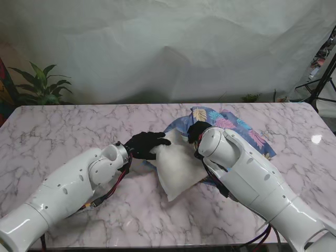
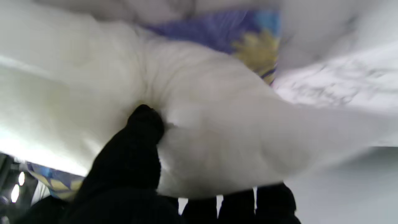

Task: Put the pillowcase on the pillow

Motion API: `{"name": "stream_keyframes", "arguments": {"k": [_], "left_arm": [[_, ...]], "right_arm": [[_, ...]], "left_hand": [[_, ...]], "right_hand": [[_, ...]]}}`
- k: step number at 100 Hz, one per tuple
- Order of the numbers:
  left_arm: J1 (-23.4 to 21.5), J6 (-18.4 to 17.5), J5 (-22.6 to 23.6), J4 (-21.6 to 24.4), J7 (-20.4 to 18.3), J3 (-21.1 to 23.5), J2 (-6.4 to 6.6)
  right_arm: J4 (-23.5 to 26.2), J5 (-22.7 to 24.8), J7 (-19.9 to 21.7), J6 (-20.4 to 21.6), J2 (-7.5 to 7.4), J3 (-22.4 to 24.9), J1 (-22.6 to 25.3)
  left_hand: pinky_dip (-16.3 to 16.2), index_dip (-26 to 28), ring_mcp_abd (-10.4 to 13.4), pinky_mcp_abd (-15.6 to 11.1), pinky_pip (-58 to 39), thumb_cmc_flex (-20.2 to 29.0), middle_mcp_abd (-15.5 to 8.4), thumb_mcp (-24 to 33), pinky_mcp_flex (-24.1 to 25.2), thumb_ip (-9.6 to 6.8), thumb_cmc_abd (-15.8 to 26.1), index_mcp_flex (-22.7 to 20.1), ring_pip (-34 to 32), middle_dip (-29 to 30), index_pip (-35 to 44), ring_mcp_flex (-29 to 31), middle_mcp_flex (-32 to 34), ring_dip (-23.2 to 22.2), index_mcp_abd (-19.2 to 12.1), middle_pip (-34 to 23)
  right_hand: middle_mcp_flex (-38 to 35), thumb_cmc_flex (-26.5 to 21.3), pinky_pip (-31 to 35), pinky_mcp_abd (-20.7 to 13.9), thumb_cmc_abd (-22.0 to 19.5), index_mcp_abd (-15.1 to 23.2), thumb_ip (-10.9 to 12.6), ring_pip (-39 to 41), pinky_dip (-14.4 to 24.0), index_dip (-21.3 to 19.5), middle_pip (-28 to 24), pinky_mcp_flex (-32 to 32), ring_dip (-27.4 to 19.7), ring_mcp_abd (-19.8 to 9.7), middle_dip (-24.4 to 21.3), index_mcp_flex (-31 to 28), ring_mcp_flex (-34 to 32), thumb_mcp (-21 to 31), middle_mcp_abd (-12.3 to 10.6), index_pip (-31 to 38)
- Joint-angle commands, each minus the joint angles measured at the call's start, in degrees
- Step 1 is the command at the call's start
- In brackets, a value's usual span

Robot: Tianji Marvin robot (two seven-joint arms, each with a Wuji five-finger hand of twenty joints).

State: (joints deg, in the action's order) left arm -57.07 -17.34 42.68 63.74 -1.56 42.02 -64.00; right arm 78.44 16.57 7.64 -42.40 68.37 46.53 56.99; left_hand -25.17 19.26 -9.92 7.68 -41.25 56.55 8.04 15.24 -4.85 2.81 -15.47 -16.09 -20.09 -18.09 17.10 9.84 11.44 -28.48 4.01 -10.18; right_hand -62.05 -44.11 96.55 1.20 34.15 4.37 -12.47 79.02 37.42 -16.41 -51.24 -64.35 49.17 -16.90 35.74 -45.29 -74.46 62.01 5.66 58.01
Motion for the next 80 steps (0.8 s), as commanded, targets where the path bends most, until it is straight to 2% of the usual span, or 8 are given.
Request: {"name": "stream_keyframes", "arguments": {"k": [1, 7, 14, 29, 42, 51, 57, 80], "left_arm": [[1.5, -3.0, 0.2, 0.1, -2.4, 0.4, 1.99], [2.1, -5.7, 0.5, 0.9, -6.9, 0.9, 3.13], [2.2, -7.9, 1.1, 2.9, -11.6, 2.2, 4.47], [-0.5, -10.1, -1.4, 7.3, -17.6, 7.8, 5.66], [-5.0, -11.6, -1.8, 11.8, -16.8, 12.6, 5.65], [-7.4, -12.9, -1.6, 14.0, -14.8, 13.7, 5.33], [-8.3, -14.2, -2.0, 14.4, -12.9, 13.1, 5.02], [-6.4, -20.2, 1.6, 11.8, -7.7, 6.3, 4.66]], "right_arm": [[-2.2, -1.0, 0.0, -1.1, 0.57, 0.0, -1.0], [-3.4, -1.7, -0.3, -1.5, 0.91, 0.0, -1.5], [-4.8, -2.3, -0.6, -1.8, 1.27, -0.2, -2.1], [-7.8, -3.3, -2.0, -2.0, 2.35, -0.5, -3.4], [-10.5, -4.2, -2.8, -1.7, 3.28, -1.2, -5.0], [-12.1, -5.1, -3.5, -1.5, 4.08, -1.6, -6.1], [-12.7, -5.5, -3.9, -1.3, 4.48, -1.8, -6.6], [-12.6, -5.7, -4.6, -2.1, 4.95, -1.6, -8.0]], "left_hand": [[2.5, -1.0, -1.1, 1.8, 4.5, -3.0, 1.1, -1.2, 3.6, -1.49, 1.3, 3.7, 4.0, 0.6, -4.5, -4.9, -4.7, 3.1, 3.5, 6.6], [4.5, -1.4, -1.5, 2.3, 8.1, -5.0, 2.3, -2.2, 5.9, -1.54, 1.0, 6.3, 10.2, 2.7, -7.8, -6.3, -5.6, 6.5, 3.8, 10.1], [6.1, -2.0, -2.0, 2.8, 11.2, -7.3, 3.2, -3.7, 7.5, -1.58, 1.0, 8.1, 14.6, 8.9, -11.4, -7.9, -6.2, 6.8, 4.2, 11.4], [8.2, -5.4, -2.1, 3.3, 18.4, -11.9, 3.6, -8.2, 8.5, -1.62, 1.1, 8.5, 18.9, 15.1, -18.4, -8.8, -7.0, 9.7, 3.8, 12.1], [7.8, -7.1, -2.2, 3.7, 20.1, -13.6, 3.2, -9.9, 8.9, -1.55, 1.2, 8.6, 19.0, 15.6, -18.7, -8.9, -7.0, 10.9, 3.0, 12.2], [7.6, -7.9, -2.3, 4.1, 20.9, -14.5, 2.6, -10.9, 9.0, -1.47, 1.6, 8.5, 19.0, 15.7, -18.8, -8.9, -6.9, 11.2, 1.4, 12.1], [6.3, -10.7, -2.2, 4.3, 23.6, -14.3, 1.9, -12.9, 8.6, -1.64, 1.9, 8.5, 18.8, 16.1, -18.4, -9.0, -7.0, 12.5, 0.3, 12.0], [7.2, -11.1, -2.6, 5.2, 27.5, -15.0, 0.4, -14.2, 8.3, -1.33, 2.0, 8.5, 20.2, 16.7, -18.7, -9.1, -6.9, 14.9, -2.2, 12.5]], "right_hand": [[-1.3, -3.7, 5.4, -2.2, -1.7, 2.8, 2.2, 6.2, 0.8, -1.2, -4.0, -2.4, 1.0, -10.7, 0.3, -4.7, -2.0, 3.0, 2.5, 5.3], [-1.3, -3.8, 5.5, -2.3, -1.7, 2.7, 2.2, 6.3, 0.8, -1.2, -4.1, -2.4, 1.1, -10.8, 0.3, -4.7, -2.0, 3.0, 2.5, 5.3], [-1.3, -3.8, 5.6, -2.3, -1.6, 2.6, 2.2, 6.4, 0.8, -1.1, -4.1, -2.4, 1.2, -10.8, 0.3, -4.7, -2.0, 3.0, 2.6, 5.3], [-1.2, -3.9, 6.3, -2.6, -1.8, 2.3, 2.2, 7.0, 1.0, -1.1, -4.4, -2.5, 1.6, -11.1, 0.4, -4.7, -2.0, 3.0, 2.9, 5.4], [-1.2, -4.0, 7.1, -3.0, -1.8, 2.2, 2.1, 7.6, 1.3, -1.2, -4.6, -2.7, 2.0, -11.6, 0.5, -4.6, -2.0, 2.8, 2.9, 5.5], [-1.1, -4.0, 7.4, -3.2, -1.9, 2.2, 2.1, 7.9, 1.4, -1.2, -4.7, -2.7, 2.3, -11.9, 0.5, -4.5, -2.0, 2.8, 2.9, 5.6], [-1.1, -4.0, 7.6, -3.3, -2.0, 2.3, 2.1, 8.1, 1.5, -1.2, -4.7, -2.8, 2.5, -12.0, 0.5, -4.5, -2.0, 2.8, 3.0, 5.6], [-1.1, -4.0, 7.9, -3.6, -2.1, 2.4, 2.1, 8.4, 1.6, -1.3, -4.9, -2.8, 2.8, -12.3, 0.6, -4.4, -2.0, 2.6, 2.8, 5.8]]}}
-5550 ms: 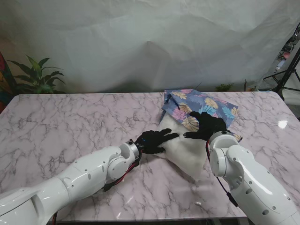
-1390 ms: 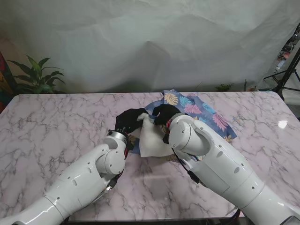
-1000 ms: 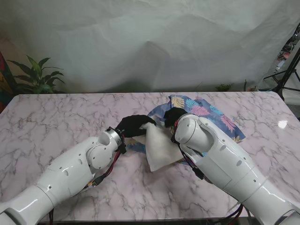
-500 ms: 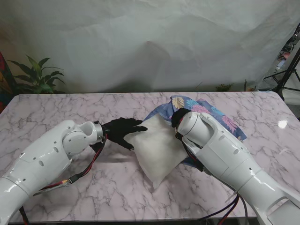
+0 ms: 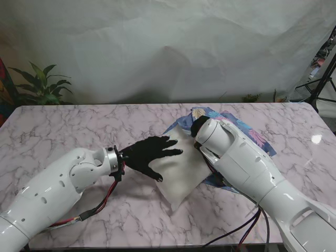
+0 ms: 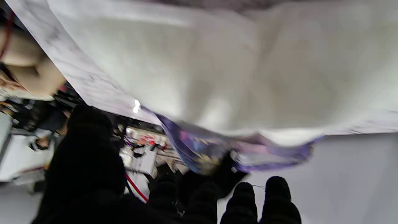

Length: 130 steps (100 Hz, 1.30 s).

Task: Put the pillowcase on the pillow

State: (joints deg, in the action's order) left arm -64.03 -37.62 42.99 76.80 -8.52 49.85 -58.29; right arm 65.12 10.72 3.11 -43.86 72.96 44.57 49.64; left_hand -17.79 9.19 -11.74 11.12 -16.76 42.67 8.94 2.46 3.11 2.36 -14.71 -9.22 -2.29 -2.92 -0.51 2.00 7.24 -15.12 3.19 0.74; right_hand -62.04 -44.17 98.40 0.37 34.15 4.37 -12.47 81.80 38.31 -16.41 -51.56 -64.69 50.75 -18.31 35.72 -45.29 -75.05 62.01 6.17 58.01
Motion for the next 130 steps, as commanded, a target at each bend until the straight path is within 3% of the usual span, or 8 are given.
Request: {"name": "stream_keyframes", "arguments": {"k": [1, 45, 58, 72, 77, 91, 102, 130], "left_arm": [[0.7, 0.0, 1.6, -1.5, -0.6, -1.9, -1.05], [11.2, 12.6, 6.8, -10.2, 4.6, -19.2, -2.47], [13.3, 15.9, 6.1, -15.3, 10.8, -23.6, -4.46], [16.3, 15.3, 4.0, -24.0, 20.8, -28.2, -8.16], [17.7, 15.0, 4.3, -27.7, 26.0, -30.2, -9.93], [19.0, 15.6, 3.1, -34.5, 35.7, -31.9, -13.87], [19.9, 14.6, 1.5, -39.4, 40.7, -32.7, -16.53], [19.8, 15.1, 0.0, -42.0, 47.2, -31.2, -19.08]], "right_arm": [[0.8, 0.1, 0.0, -0.7, 0.36, 0.4, -0.7], [6.9, -0.6, -0.1, -0.6, -0.64, 2.9, 2.7], [8.6, -0.8, -0.1, -0.2, -0.86, 3.4, 3.8], [10.9, -0.4, 0.9, -0.6, -1.54, 3.5, 4.7], [11.6, -0.4, 1.3, -0.9, -1.77, 3.4, 5.0], [12.3, 0.3, 3.1, -0.6, -2.49, 2.3, 5.2], [11.6, -0.4, 2.8, 0.2, -2.07, 1.6, 5.2], [10.0, -3.7, 0.2, 1.7, -0.07, 0.5, 5.3]], "left_hand": [[-0.1, -1.1, -1.0, 1.8, 3.1, -1.0, -0.5, -1.4, 0.3, -0.88, 1.2, 1.6, 2.5, 1.6, -1.2, -1.3, -2.8, 1.6, -1.4, 1.6], [1.4, -10.3, -5.0, 11.6, 11.4, 6.5, 4.2, 3.4, -2.5, -1.92, -0.2, 1.6, 3.0, 2.3, -2.7, -1.9, -3.1, 7.2, 2.4, 1.5], [-1.9, -10.3, -4.8, 12.4, 5.5, 16.9, 2.3, 13.2, -9.0, -1.96, -1.0, 1.6, -1.2, 2.2, -2.7, -0.9, -3.0, -1.8, -2.8, 1.5], [-8.7, 2.9, -1.5, -0.5, -25.4, 29.1, 0.7, 29.8, -19.5, -0.09, -4.8, 1.3, -17.8, -3.7, 1.2, 11.8, -2.2, -10.9, -8.4, 0.4], [-4.0, 9.1, 2.0, -7.6, -41.1, 31.2, 2.2, 35.1, -22.5, 4.99, -10.4, -2.6, -26.0, -13.3, 8.8, 17.8, -0.3, -16.2, -7.6, -3.8], [-4.8, 12.5, 5.7, -21.1, -57.3, 31.3, -5.6, 31.4, -32.9, 5.61, -5.4, -34.8, -29.4, -26.1, 33.8, 37.5, 26.1, -36.4, -0.3, -28.1], [-15.1, 13.8, 6.3, -23.2, -55.3, 30.4, -9.9, 26.3, -39.3, 3.37, -1.9, -43.6, -36.0, -32.8, 43.2, 41.7, 38.6, -35.1, -3.9, -28.4], [-17.0, 17.0, 5.7, -21.6, -54.8, 30.1, -10.0, 28.4, -39.1, 3.81, -2.6, -42.5, -36.4, -35.9, 50.4, 42.4, 40.5, -40.2, -3.9, -30.6]], "right_hand": [[-1.0, -3.9, 6.1, -2.8, -2.1, 2.4, 2.1, 5.6, 0.7, -1.3, -4.6, -2.5, 1.2, -10.9, 0.6, -4.4, -1.4, 2.7, 2.3, 5.8], [-0.8, -3.9, 6.2, -2.7, -2.4, 2.4, 2.2, 5.7, 0.7, -1.5, -4.8, -2.4, 1.5, -10.8, 0.8, -4.2, -1.4, 2.4, 2.3, 5.9], [-0.8, -4.0, 6.1, -2.4, -2.5, 2.4, 2.2, 5.7, 0.7, -1.6, -4.8, -2.4, 1.5, -10.8, 0.8, -4.2, -1.4, 2.3, 2.3, 5.9], [-0.8, -4.0, 6.3, -2.2, -2.5, 2.4, 2.3, 5.8, 0.7, -1.6, -4.9, -2.5, 1.6, -10.6, 0.9, -4.1, -1.5, 2.2, 2.4, 5.9], [-0.8, -4.0, 6.3, -2.2, -2.5, 2.3, 2.3, 5.9, 0.7, -1.6, -4.8, -2.5, 1.6, -10.5, 0.9, -4.1, -1.4, 2.2, 2.4, 5.9], [-0.8, -4.0, 6.5, -2.1, -2.5, 2.2, 2.4, 5.9, 0.8, -1.6, -4.8, -2.5, 1.6, -10.6, 0.9, -4.0, -1.4, 2.2, 2.4, 5.8], [-0.8, -4.0, 6.6, -2.1, -2.5, 2.2, 2.4, 6.0, 0.8, -1.6, -4.8, -2.5, 1.7, -10.6, 0.9, -4.0, -1.4, 2.2, 2.4, 5.8], [-0.7, -4.0, 6.9, -2.3, -2.5, 1.9, 2.4, 6.1, 0.8, -1.5, -4.8, -2.6, 1.7, -10.7, 0.9, -4.0, -1.4, 2.2, 2.6, 5.7]]}}
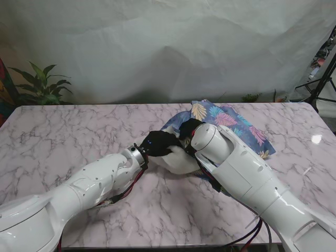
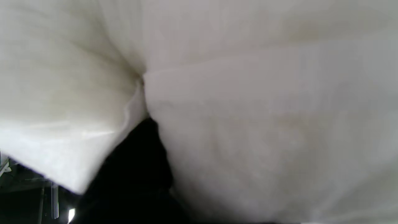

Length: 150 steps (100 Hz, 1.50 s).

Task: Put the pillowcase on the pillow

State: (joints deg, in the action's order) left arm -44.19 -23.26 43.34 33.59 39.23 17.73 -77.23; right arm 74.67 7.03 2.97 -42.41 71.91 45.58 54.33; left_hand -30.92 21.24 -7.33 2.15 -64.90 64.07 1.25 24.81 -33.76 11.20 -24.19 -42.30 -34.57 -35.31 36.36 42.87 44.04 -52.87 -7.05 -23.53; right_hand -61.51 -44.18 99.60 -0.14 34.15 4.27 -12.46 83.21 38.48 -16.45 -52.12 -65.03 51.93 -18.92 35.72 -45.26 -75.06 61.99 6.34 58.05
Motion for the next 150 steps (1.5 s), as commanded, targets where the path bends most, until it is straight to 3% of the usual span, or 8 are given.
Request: {"name": "stream_keyframes", "arguments": {"k": [1, 43, 48, 60, 68, 79, 105, 150], "left_arm": [[-0.1, 0.8, -0.3, 1.3, -0.5, 1.1, -0.15], [-2.8, 4.9, -1.1, 7.5, -2.3, 5.4, 0.45], [-3.4, 5.6, -1.1, 8.9, -2.9, 6.4, 0.91], [-4.6, 6.2, -0.5, 11.9, -3.8, 8.2, 2.12], [-4.8, 6.2, 0.1, 12.8, -4.1, 8.7, 2.57], [-4.4, 5.4, 0.0, 12.3, -4.1, 8.3, 2.38], [-4.0, 4.8, -1.8, 11.3, -5.3, 8.6, 1.79], [-3.7, 5.3, -4.5, 10.8, -8.6, 9.9, 1.68]], "right_arm": [[0.5, -0.1, 0.3, 0.3, 1.03, -0.5, 0.7], [4.6, -3.7, -6.4, 0.9, 3.71, 0.8, 3.6], [3.9, -2.7, -5.4, 0.2, 3.33, 0.2, 2.8], [1.4, 1.1, -1.6, 0.6, 1.68, -1.4, 0.7], [0.5, 4.7, -0.2, 2.6, 0.35, -2.0, 0.3], [1.5, 7.5, 1.3, 6.0, -1.31, -1.0, 1.4], [11.4, 17.9, 2.2, 10.6, -4.98, 4.5, 8.5], [29.6, 42.6, 14.6, 6.4, -11.3, 17.3, 26.7]], "left_hand": [[-3.9, 5.0, 1.3, -12.6, -6.7, 8.7, -2.3, 6.1, -2.2, -5.01, 6.8, -9.4, -4.1, -3.5, 13.5, 1.5, 3.7, -2.5, 6.4, -6.4], [-4.2, 5.1, 0.7, -12.0, -6.7, 9.0, -1.0, 5.8, -2.0, -4.84, 7.7, -8.1, -3.9, -3.6, 13.4, 0.8, 2.9, -3.1, 7.6, -6.0], [-4.2, 5.2, 0.6, -11.9, -6.7, 9.1, -1.0, 5.7, -1.9, -4.84, 7.7, -8.1, -3.9, -3.6, 13.4, 0.8, 2.9, -3.1, 7.7, -6.0], [-4.2, 5.2, 0.6, -11.9, -6.7, 9.2, -1.0, 5.5, -1.9, -4.87, 7.7, -8.0, -3.9, -3.6, 13.4, 0.9, 3.0, -3.0, 7.7, -6.0], [-4.2, 5.2, 0.7, -11.9, -6.7, 9.2, -1.1, 5.4, -1.9, -4.91, 7.7, -8.1, -3.9, -3.6, 13.4, 0.9, 3.0, -3.0, 7.6, -5.9], [-4.2, 5.2, 0.7, -11.8, -6.7, 9.2, -1.1, 5.4, -2.0, -4.95, 7.7, -8.2, -3.9, -3.6, 13.3, 1.0, 3.1, -3.0, 7.5, -5.9], [-4.3, 5.3, 0.8, -11.8, -6.7, 9.2, -1.2, 5.3, -2.0, -5.01, 7.7, -8.2, -3.8, -3.7, 13.3, 1.1, 3.2, -3.0, 7.5, -5.8], [-4.3, 5.3, 0.6, -11.7, -6.6, 9.2, -1.0, 5.4, -1.9, -5.04, 7.7, -8.2, -3.6, -3.9, 13.0, 1.1, 3.2, -3.1, 7.7, -5.5]], "right_hand": [[-1.2, -4.0, 5.8, -1.8, -2.5, 2.0, 2.4, 4.7, 0.7, -1.4, -4.2, -2.3, 0.6, -10.1, 0.9, -4.0, -1.4, 2.2, 2.5, 5.6], [-0.6, -4.2, 4.9, -1.7, -2.8, 1.4, 2.2, 3.5, 0.3, -1.0, -3.9, -2.0, 0.0, -9.6, 0.3, -3.4, -1.4, 2.0, 2.6, 5.4], [-0.2, -4.1, 2.3, 0.5, -3.4, 1.7, 2.1, 1.2, -0.9, -0.4, -3.6, -1.5, -1.7, -7.4, -0.3, -2.7, -1.5, 1.0, 2.2, 5.2], [5.0, 2.8, -15.3, 13.0, -4.2, 3.1, 0.4, -19.0, -10.5, 4.3, 0.8, 5.6, -16.5, 8.7, -4.4, 4.2, -1.1, -4.2, -0.5, 4.1], [12.8, 12.8, -22.4, 13.9, -3.1, 1.9, 0.6, -36.3, -10.5, 5.5, 3.7, 17.5, -21.4, 14.4, -6.9, 9.9, 7.9, -2.9, -2.2, 0.3], [25.3, 26.5, -29.3, 13.0, -8.7, -0.9, 7.2, -49.9, -7.3, -4.4, 8.0, 36.5, -24.7, 18.2, -10.6, 15.2, 24.4, -6.8, -3.0, -13.6], [40.0, 35.1, -37.2, 10.0, -13.9, -2.5, 6.9, -58.5, -9.8, -3.0, 12.9, 56.1, -30.1, 18.6, -13.8, 26.6, 46.0, -21.5, -3.5, -22.8], [39.9, 36.7, -40.3, 8.1, -14.6, -5.4, 5.9, -58.1, -11.8, -3.5, 11.7, 57.6, -30.9, 18.9, -13.4, 26.5, 46.7, -26.3, -2.7, -24.2]]}}
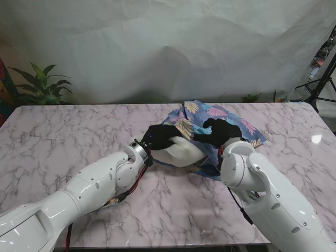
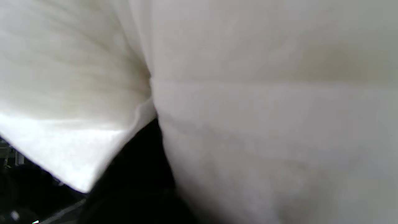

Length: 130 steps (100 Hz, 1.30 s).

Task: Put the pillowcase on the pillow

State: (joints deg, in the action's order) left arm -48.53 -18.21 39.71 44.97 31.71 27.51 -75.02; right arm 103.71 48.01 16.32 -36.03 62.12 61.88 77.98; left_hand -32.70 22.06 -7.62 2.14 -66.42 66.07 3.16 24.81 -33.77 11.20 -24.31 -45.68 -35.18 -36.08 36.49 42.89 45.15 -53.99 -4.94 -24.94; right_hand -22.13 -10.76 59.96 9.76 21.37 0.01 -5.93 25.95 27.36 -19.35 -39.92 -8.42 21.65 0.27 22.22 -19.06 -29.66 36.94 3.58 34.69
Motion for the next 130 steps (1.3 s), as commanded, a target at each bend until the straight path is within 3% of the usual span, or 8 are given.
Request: {"name": "stream_keyframes", "arguments": {"k": [1, 18, 40, 56, 78, 107, 117, 130], "left_arm": [[0.7, 0.3, -0.9, -0.6, -1.1, 0.1, -0.55], [0.7, 0.8, -2.5, -1.0, -1.9, 0.6, -1.06], [0.0, 1.5, -4.7, -0.3, -3.0, 1.8, -1.61], [-0.4, 1.7, -6.0, 0.5, -3.8, 2.4, -1.88], [-1.5, 1.8, -9.1, 1.6, -5.7, 4.3, -2.08], [-1.8, 1.5, -11.2, 1.6, -7.0, 5.3, -2.32], [-1.8, 1.0, -11.6, 1.3, -7.0, 5.3, -2.49], [-2.2, 0.7, -13.1, 1.1, -7.2, 6.0, -2.84]], "right_arm": [[0.9, 2.2, 1.7, 0.1, -1.61, 1.3, 3.5], [4.4, 10.4, 10.4, 2.1, -2.97, 5.0, 10.2], [1.8, 13.2, 15.8, 4.2, -3.85, 5.5, 12.8], [-3.4, 12.0, 12.6, 5.3, -3.77, 4.2, 11.8], [-10.4, 12.9, -0.1, 5.8, -2.38, 2.5, 9.4], [-15.7, 10.1, -4.6, 4.6, -1.77, 0.0, 5.1], [-19.8, 6.5, -7.7, 3.6, -1.14, -2.8, 1.5], [-25.6, 2.0, -10.9, 2.9, -0.15, -6.3, -3.5]], "left_hand": [[-2.5, 4.5, 0.9, -11.7, -5.1, 7.2, -2.9, 5.3, -1.9, -5.03, 7.8, -4.9, -3.0, -3.1, 12.9, 1.1, 2.1, -1.9, 5.6, -4.1], [-2.5, 4.5, 0.9, -11.6, -5.0, 7.2, -2.8, 5.3, -1.9, -5.02, 7.8, -4.8, -2.9, -3.1, 12.8, 1.0, 2.1, -1.9, 5.6, -4.0], [-2.5, 4.5, 0.8, -11.4, -5.0, 7.3, -2.6, 5.4, -1.9, -5.01, 7.9, -4.8, -2.9, -3.1, 12.7, 1.1, 2.1, -2.0, 5.8, -3.9], [-2.4, 4.5, 0.7, -11.2, -4.9, 7.3, -2.5, 5.4, -2.0, -5.0, 7.9, -4.8, -2.8, -3.1, 12.6, 1.1, 2.1, -2.0, 5.9, -3.8], [-2.4, 4.6, 0.6, -11.1, -4.9, 7.2, -2.4, 5.4, -2.1, -5.0, 7.9, -4.9, -2.8, -3.2, 12.5, 1.2, 2.2, -2.0, 6.0, -3.7], [-2.4, 4.6, 0.4, -10.8, -4.9, 7.2, -2.2, 5.7, -2.2, -4.98, 7.7, -5.1, -2.8, -3.3, 12.2, 1.2, 2.4, -2.1, 6.2, -3.5], [-2.4, 4.7, 0.5, -10.8, -4.9, 7.1, -2.3, 5.7, -2.2, -4.97, 7.7, -5.1, -2.8, -3.4, 12.2, 1.2, 2.4, -2.1, 6.2, -3.4], [-2.4, 4.7, 0.4, -10.8, -4.9, 7.1, -2.3, 5.8, -2.3, -4.97, 7.7, -5.2, -2.8, -3.4, 12.1, 1.4, 2.5, -2.1, 6.1, -3.4]], "right_hand": [[0.5, 3.4, -0.8, -1.9, -1.9, -1.1, -0.7, -0.9, -0.8, -0.6, -0.5, 1.0, -0.7, -0.3, 0.1, 0.2, 1.3, -1.4, 0.1, -0.9], [-1.2, 3.9, -1.3, -2.5, -2.8, -1.2, -0.8, -0.8, -2.0, -1.3, -0.3, 0.3, -0.7, -0.3, 0.1, -1.6, -0.1, -2.9, -0.1, -0.9], [-1.6, 5.7, -2.5, -3.5, -3.6, -1.1, -0.9, -1.4, -3.4, -1.6, 0.1, 0.6, -0.9, -0.7, 0.0, -2.3, 0.0, -4.9, -0.3, -1.3], [0.6, 7.8, -3.8, -4.7, -3.7, -1.7, -1.0, -2.9, -5.0, -1.1, 1.4, 1.8, -1.6, -1.3, -0.5, -0.1, 2.4, -5.8, -0.7, -3.4], [1.4, 9.4, -3.1, -5.7, -2.5, -1.2, -1.7, -2.3, -6.7, -1.3, -0.1, 1.6, -2.3, -2.1, -0.8, 1.2, 2.9, -4.7, -1.4, -2.0], [1.5, 9.1, -2.6, -6.2, -0.4, -0.4, -2.0, -1.8, -7.6, -1.1, -0.9, 1.6, -2.6, -2.2, -1.2, 1.3, 3.3, -2.8, -1.7, -0.4], [-0.6, 4.6, -1.3, -6.4, 0.9, 1.9, -2.7, -0.8, -8.2, -1.8, -1.5, 0.5, -2.9, -2.8, -1.3, -0.7, 1.7, -2.7, -2.5, 3.2], [-6.1, -7.7, -0.2, -7.1, 2.9, 8.5, -1.8, -1.9, -8.9, -3.1, -1.2, -0.3, -4.5, -4.4, -1.4, -6.8, -0.8, -8.3, -5.5, 9.0]]}}
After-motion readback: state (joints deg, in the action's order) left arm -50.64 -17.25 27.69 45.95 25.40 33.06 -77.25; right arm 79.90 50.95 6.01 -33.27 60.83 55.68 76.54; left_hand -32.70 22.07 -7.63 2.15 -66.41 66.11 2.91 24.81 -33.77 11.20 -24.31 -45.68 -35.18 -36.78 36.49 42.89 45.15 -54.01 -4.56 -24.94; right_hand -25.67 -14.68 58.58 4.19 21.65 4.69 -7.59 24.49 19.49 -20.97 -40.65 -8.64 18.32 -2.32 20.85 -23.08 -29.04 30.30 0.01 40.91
